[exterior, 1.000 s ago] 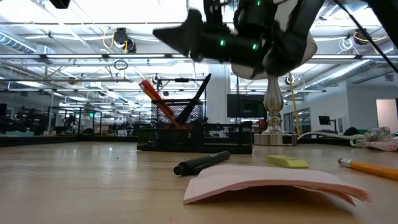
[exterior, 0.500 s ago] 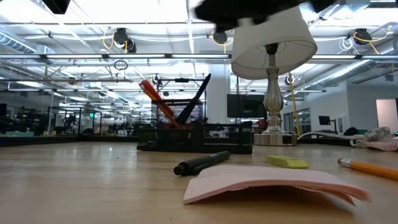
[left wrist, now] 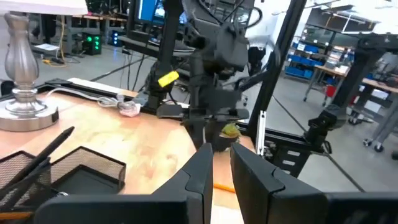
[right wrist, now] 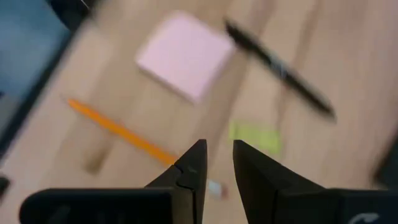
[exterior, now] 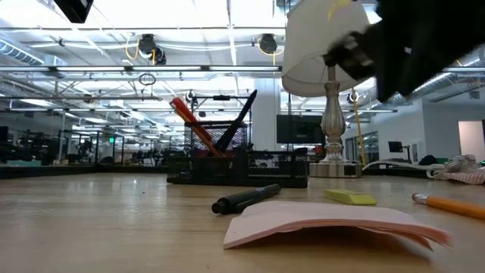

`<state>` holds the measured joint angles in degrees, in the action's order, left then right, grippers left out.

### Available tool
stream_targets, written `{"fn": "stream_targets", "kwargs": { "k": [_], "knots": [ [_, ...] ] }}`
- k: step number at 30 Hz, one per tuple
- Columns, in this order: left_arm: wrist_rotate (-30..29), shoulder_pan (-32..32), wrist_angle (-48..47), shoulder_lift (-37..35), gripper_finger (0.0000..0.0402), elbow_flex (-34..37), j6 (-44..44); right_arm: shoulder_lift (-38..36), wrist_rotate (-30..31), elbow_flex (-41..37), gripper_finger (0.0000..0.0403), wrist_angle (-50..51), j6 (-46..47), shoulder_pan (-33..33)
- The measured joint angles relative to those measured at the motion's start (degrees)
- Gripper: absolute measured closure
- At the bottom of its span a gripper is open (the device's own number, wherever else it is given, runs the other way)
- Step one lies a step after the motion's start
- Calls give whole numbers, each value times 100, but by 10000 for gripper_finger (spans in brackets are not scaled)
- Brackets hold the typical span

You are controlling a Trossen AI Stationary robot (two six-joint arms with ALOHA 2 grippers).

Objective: Pick and place office supplies into organizer
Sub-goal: Put the yellow pencil into the black desk organizer

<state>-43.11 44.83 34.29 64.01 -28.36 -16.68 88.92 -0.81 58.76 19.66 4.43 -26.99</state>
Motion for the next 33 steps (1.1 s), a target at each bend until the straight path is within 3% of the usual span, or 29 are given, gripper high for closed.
{"fn": "stream_targets", "kwargs": {
  "k": [3, 7, 12, 22, 28, 33],
  "knots": [
    [2, -53, -110, 4, 339, 0, -9, -7, 387, 2, 332, 761, 573, -141],
    [2, -121, -217, 4, 339, 0, -27, -3, 380, 0, 332, 1230, 1680, -142],
    [7, -210, -261, 7, 339, 0, -64, -4, 549, 2, 332, 1004, 4034, 73],
    [264, -212, -790, 9, 339, 0, -189, -4, 521, -184, 332, 51, 6965, 148],
    [368, -91, -1535, 9, 339, 0, -472, 25, 723, -573, 332, -54, 9274, -217],
    [475, 34, -1654, 11, 339, 0, 77, 28, 1331, -654, 332, -130, 10503, -599]
  ]
}}
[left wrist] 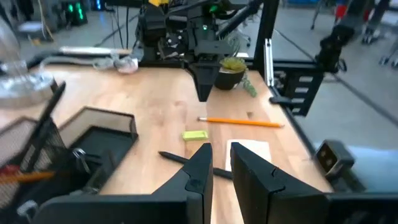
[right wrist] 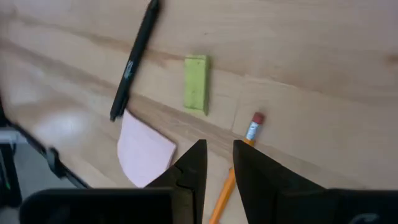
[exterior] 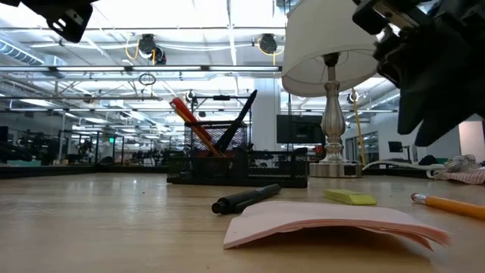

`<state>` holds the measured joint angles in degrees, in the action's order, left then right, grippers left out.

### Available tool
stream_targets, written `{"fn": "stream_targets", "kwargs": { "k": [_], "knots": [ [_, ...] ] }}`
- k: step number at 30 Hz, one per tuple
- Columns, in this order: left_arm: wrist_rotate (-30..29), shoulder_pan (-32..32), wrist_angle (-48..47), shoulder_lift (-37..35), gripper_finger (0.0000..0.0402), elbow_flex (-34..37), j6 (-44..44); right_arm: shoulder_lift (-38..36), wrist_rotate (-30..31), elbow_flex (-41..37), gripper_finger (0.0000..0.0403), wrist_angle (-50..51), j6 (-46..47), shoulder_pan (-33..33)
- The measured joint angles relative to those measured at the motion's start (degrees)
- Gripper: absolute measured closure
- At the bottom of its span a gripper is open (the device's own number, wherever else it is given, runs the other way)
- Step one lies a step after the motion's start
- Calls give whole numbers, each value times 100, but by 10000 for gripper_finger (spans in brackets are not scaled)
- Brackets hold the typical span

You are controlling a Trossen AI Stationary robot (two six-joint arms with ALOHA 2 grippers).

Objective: Pick and place office supplies into organizer
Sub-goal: Put the yellow pencil into the black desk organizer

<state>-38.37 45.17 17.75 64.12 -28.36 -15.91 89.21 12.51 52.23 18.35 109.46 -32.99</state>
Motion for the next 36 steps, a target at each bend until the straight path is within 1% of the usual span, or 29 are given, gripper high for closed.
{"fn": "stream_targets", "kwargs": {
  "k": [2, 5, 8, 10, 13, 16, 23, 27, 32, 36],
  "knots": [
    [0, 19, 34, 0, 339, 0, 334, 20, 92, 0, 332, 49, 383, -66],
    [-2, 24, 39, -2, 339, 0, 765, 199, 40, 0, 331, -19, 683, -88],
    [-12, 13, 41, -2, 339, 0, 1168, 464, -282, -2, 317, -270, 728, -56],
    [-19, 13, 45, -2, 339, 0, 1237, 664, -520, 0, 300, -519, 731, -30],
    [2, 13, 23, -2, 339, 0, 1235, 979, -515, 167, 275, -659, 623, -22],
    [148, 13, -106, -2, 339, 0, 1173, 1150, -523, 497, 264, -357, 502, -22],
    [395, 13, -347, -2, 339, 2, 800, 1187, -522, 1114, 265, 1239, 417, -130],
    [530, 20, -575, -2, 339, 2, 545, 1524, -546, 1233, 265, 1202, 122, -55],
    [555, 24, -703, -2, 339, 2, 232, 1920, -876, 1636, 265, 1494, -367, 40],
    [555, 23, -782, -2, 339, 2, 178, 1894, -796, 1757, 265, 1684, -492, 67]
  ]
}}
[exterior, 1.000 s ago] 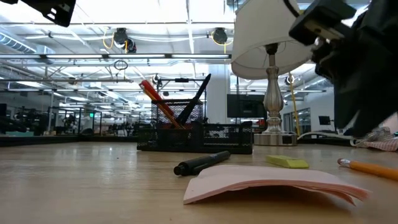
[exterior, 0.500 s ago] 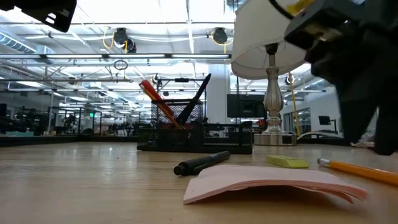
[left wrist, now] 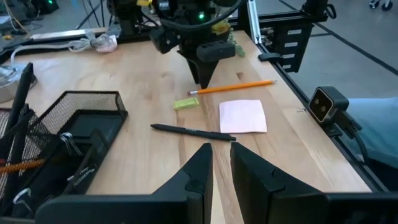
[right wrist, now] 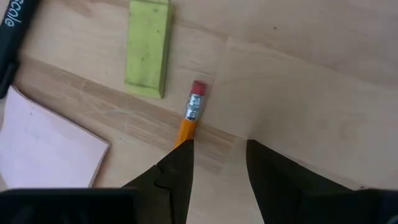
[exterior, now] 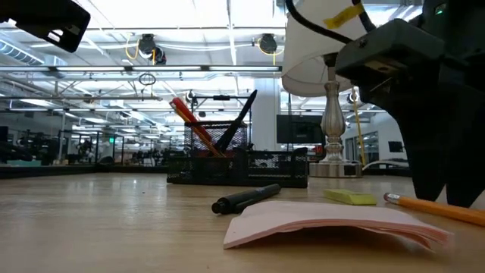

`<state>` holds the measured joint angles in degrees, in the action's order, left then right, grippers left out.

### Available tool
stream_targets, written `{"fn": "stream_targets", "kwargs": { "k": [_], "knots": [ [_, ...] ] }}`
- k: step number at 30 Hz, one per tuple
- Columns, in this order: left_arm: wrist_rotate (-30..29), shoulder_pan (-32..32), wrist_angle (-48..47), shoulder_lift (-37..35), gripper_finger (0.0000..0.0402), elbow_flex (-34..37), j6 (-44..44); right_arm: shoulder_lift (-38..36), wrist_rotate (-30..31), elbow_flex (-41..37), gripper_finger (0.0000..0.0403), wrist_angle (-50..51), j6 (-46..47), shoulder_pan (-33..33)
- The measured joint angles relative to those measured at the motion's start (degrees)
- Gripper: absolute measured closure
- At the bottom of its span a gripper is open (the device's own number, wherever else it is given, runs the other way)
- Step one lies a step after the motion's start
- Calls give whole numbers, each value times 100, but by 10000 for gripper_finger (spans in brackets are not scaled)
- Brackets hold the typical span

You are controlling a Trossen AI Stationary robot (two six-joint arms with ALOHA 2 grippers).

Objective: Pick and place office supplies into organizer
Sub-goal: Put the yellow pencil into the black desk organizer

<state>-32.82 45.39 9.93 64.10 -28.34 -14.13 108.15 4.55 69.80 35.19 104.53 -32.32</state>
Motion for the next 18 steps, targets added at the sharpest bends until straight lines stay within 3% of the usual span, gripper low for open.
{"fn": "stream_targets", "kwargs": {
  "k": [6, 18],
  "knots": [
    [0, 2, -111, 0, 339, 0, -172, -163, 601, 18, 265, -451, -23, 22],
    [151, 52, -138, 0, 339, 0, -232, -72, 570, 11, 266, -514, -389, 149]
  ]
}}
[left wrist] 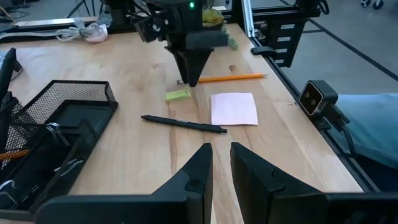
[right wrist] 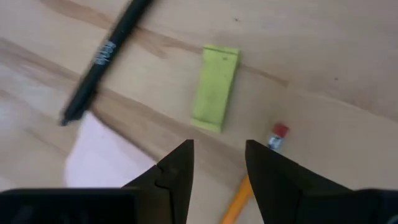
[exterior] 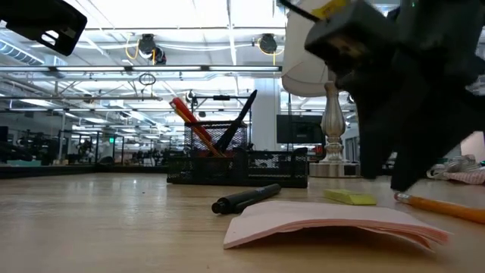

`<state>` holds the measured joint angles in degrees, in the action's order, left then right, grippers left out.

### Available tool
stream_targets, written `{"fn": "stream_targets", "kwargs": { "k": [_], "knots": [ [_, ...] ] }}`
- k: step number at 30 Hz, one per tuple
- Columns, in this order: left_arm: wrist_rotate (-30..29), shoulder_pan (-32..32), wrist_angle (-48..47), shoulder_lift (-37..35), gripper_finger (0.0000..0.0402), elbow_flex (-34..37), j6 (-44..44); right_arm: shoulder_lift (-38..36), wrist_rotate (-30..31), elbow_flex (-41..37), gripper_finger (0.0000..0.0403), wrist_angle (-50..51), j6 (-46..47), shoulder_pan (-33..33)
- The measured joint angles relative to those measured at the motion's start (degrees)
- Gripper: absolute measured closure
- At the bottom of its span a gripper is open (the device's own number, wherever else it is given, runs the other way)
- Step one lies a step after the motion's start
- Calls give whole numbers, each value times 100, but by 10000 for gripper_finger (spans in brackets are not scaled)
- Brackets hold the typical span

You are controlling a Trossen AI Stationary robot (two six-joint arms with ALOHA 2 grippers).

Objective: Pick and place office supplies into organizer
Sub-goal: Put the yellow pencil into the black desk organizer

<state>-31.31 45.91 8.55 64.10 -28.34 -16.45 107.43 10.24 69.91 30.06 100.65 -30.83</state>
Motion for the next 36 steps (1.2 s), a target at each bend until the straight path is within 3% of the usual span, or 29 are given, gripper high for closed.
{"fn": "stream_targets", "kwargs": {
  "k": [16, 19, 30, 36],
  "knots": [
    [-2, 0, -28, 0, 339, 0, 17, -303, 47, -2, 266, 854, 358, -39],
    [-2, 0, -32, 0, 339, 0, 17, -265, 158, -2, 266, 797, 318, -39],
    [14, 0, -73, 0, 339, 0, -21, 340, -350, 24, 267, 627, 184, -35],
    [24, 0, -78, 0, 339, 0, -16, 437, -607, 22, 307, 895, 63, -37]
  ]
}}
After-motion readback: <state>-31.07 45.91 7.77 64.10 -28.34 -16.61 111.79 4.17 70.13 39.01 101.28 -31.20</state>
